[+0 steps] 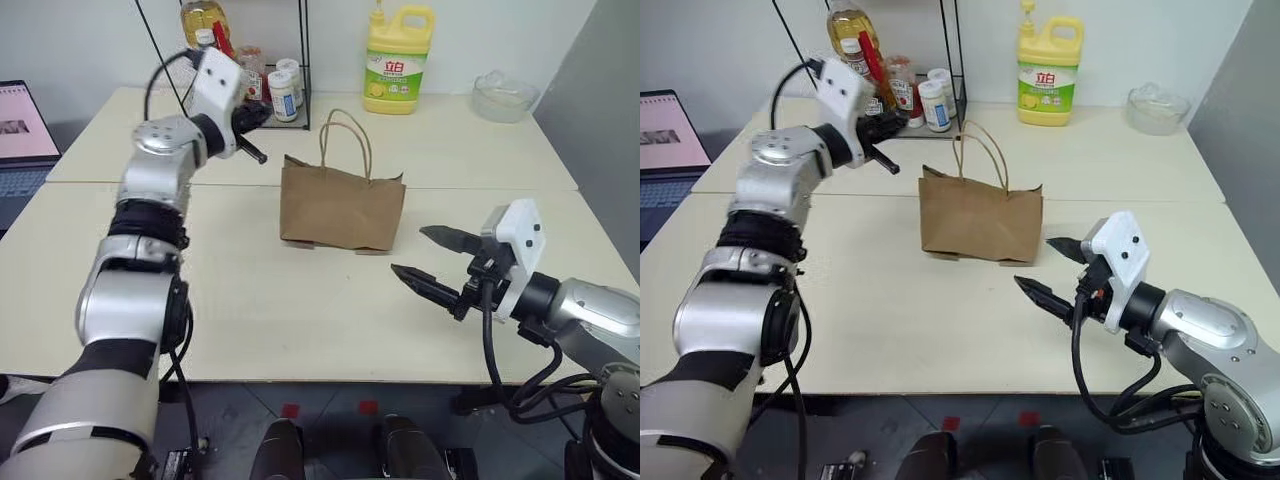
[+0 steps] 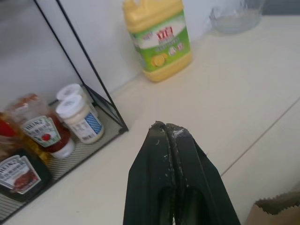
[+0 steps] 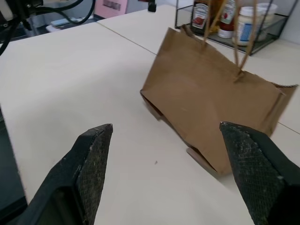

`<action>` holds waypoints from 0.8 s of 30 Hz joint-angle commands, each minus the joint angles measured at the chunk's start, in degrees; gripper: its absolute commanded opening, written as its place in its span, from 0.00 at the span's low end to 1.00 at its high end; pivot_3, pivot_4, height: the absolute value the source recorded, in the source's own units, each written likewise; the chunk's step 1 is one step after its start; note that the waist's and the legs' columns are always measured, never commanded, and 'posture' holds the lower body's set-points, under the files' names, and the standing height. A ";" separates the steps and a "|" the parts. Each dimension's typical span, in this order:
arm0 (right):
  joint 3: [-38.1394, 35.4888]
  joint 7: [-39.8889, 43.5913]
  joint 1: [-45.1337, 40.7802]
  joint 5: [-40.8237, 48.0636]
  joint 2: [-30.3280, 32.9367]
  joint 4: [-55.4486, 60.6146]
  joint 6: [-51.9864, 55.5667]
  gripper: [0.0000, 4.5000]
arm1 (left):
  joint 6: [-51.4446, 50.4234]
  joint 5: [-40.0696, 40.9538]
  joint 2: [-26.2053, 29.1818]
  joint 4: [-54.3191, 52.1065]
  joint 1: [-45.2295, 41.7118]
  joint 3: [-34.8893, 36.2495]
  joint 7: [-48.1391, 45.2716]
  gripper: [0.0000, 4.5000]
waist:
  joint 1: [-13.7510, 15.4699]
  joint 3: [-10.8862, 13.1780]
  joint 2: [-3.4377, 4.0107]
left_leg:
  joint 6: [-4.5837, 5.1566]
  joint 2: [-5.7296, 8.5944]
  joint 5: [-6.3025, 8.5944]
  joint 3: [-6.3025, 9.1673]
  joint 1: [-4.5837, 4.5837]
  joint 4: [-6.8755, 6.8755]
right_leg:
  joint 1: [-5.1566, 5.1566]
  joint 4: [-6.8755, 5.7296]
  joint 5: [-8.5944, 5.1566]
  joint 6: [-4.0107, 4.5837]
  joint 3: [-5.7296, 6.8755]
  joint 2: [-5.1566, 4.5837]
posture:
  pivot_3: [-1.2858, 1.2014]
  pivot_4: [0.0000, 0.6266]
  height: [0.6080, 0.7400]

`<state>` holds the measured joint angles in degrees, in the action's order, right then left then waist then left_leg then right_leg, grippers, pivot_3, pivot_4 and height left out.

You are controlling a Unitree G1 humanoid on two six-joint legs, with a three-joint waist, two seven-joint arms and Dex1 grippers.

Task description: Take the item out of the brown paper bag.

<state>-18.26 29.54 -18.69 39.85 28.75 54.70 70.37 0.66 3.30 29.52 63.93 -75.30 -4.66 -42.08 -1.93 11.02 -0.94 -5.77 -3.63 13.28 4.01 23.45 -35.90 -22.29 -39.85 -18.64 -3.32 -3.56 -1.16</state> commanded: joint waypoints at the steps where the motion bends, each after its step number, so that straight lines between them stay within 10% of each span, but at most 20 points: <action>1: -2.85 -1.43 1.98 1.83 2.00 2.89 -1.78 0.85 | 2.94 -2.57 -0.61 5.86 -3.02 -0.16 -4.04 0.00 | -0.15 0.00 0.00 | 0.00 -0.01 0.00 0.00 0.00 0.01 | 0.00 -0.01 0.00 0.00 0.00 0.00 | 0.52 0.24 1.00; 15: -7.34 0.11 13.04 9.15 10.93 3.79 -8.80 0.85 | 3.18 -5.38 4.10 5.83 -1.46 -2.00 -38.76 0.00 | -0.12 0.01 -0.02 | -0.01 -0.01 -0.01 0.03 0.02 -0.01 | 0.02 -0.06 0.00 0.00 0.03 0.00 | 0.52 0.24 1.00; 24: -6.87 0.14 14.75 15.53 16.34 2.03 -11.58 0.85 | 0.95 -1.46 10.60 -13.22 11.15 -8.47 -50.42 0.00 | -0.18 0.01 -0.02 | 0.00 -0.05 -0.01 0.05 -0.01 -0.02 | 0.04 -0.08 0.00 0.00 0.04 0.01 | 0.52 0.24 1.00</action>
<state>-24.41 29.83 -3.90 53.79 44.41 55.37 60.45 2.35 0.00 38.46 55.48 -65.26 -11.30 -91.69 -2.11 11.03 -0.96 -5.77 -3.70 13.28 4.05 23.44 -35.93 -22.24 -39.93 -18.64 -3.32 -3.53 -1.16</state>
